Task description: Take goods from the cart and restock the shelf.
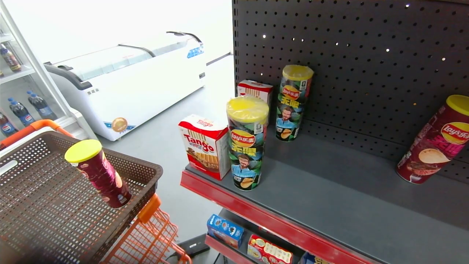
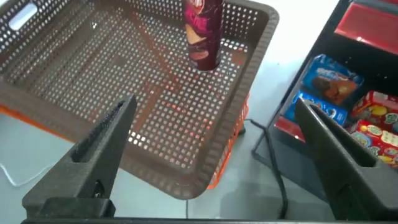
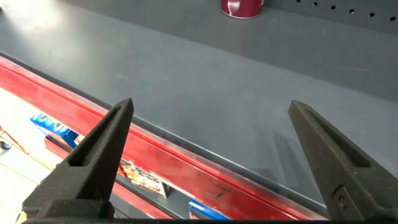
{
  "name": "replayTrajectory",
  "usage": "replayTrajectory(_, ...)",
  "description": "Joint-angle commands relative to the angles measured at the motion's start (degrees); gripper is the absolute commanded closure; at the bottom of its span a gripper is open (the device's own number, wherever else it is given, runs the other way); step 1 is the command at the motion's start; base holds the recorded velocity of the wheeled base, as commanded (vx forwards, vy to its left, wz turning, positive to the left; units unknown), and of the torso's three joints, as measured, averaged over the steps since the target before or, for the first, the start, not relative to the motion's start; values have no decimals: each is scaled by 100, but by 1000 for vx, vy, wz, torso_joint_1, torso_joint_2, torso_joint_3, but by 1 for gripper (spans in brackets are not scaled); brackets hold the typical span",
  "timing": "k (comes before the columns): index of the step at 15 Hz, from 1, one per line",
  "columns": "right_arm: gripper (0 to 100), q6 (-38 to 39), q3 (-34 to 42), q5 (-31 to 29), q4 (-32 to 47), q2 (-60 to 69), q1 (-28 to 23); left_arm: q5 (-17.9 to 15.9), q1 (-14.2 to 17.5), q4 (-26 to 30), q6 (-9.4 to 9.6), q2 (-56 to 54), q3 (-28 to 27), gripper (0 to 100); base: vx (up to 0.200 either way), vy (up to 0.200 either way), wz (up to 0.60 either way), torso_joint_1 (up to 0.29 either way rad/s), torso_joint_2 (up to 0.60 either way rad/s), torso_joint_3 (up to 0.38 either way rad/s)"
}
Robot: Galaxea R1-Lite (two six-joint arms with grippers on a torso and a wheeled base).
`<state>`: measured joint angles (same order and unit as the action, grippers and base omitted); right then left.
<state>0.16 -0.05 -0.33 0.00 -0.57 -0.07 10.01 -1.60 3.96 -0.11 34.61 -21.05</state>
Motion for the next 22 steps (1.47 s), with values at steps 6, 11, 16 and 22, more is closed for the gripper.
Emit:
replayTrajectory(6,0,2,5,-2,0,-4,-1,-720,1276,-2374,565,3562,-373,0,0,0,0,0,0,0)
replayTrajectory(11,0,2,-4,-2,0,-4,-1,-676,1223,-4360,609,5082,-329,0,0,0,0,0,0,0)
replayTrajectory(16,0,2,-4,-2,0,-4,-1,71,538,-5081,600,6005,-408,0,0,0,0,0,0,0)
replayTrajectory(22,0,2,5,-2,0,-4,-1,98,573,-5828,600,6770,-584,0,0,0,0,0,0,0)
